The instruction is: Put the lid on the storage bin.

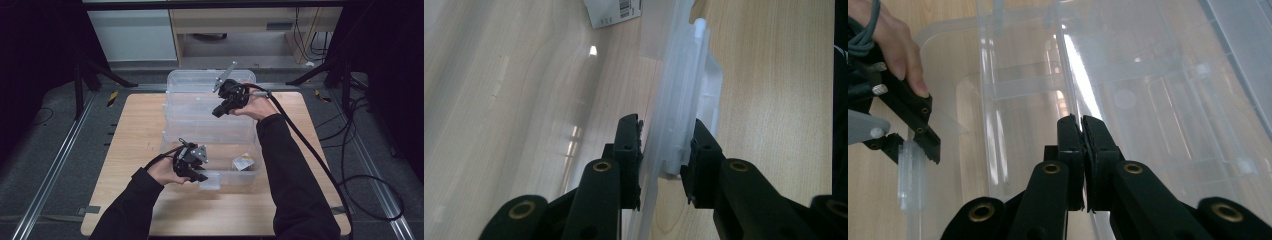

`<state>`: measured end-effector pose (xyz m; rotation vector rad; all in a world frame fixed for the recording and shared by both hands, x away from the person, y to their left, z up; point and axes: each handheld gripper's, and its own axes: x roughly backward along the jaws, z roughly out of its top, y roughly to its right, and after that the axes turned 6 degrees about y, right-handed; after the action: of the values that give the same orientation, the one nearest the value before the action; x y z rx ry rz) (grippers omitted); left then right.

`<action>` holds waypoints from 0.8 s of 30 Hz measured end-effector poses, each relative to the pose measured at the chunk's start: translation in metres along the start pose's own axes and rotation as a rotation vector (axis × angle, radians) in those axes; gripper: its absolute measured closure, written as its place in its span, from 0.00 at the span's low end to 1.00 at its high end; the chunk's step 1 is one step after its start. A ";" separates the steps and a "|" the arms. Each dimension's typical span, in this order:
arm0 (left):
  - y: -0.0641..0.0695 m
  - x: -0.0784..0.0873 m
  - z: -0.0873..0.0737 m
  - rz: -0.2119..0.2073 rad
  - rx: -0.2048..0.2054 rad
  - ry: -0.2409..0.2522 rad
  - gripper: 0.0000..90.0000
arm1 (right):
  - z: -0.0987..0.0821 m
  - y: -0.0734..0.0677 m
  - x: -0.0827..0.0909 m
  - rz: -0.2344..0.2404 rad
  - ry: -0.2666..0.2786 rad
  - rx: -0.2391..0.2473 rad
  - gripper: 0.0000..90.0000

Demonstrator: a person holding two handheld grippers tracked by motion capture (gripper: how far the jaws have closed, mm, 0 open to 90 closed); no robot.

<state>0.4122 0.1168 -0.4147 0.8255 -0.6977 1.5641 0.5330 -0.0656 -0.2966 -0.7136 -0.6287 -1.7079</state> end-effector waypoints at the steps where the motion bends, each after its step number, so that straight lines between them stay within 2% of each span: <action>1: 0.000 0.000 0.000 0.000 -0.001 0.000 0.79 | 0.000 -0.002 0.001 0.000 -0.007 0.007 0.98; 8: 0.002 -0.001 0.001 -0.011 -0.001 -0.009 0.79 | 0.000 -0.014 0.005 -0.012 -0.028 0.027 0.98; 24: 0.004 -0.001 0.003 -0.007 0.010 -0.013 0.79 | -0.006 -0.044 0.009 -0.026 -0.020 0.046 0.99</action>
<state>0.4087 0.1131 -0.4143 0.8453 -0.6961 1.5581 0.4876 -0.0658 -0.2964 -0.6940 -0.6916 -1.7067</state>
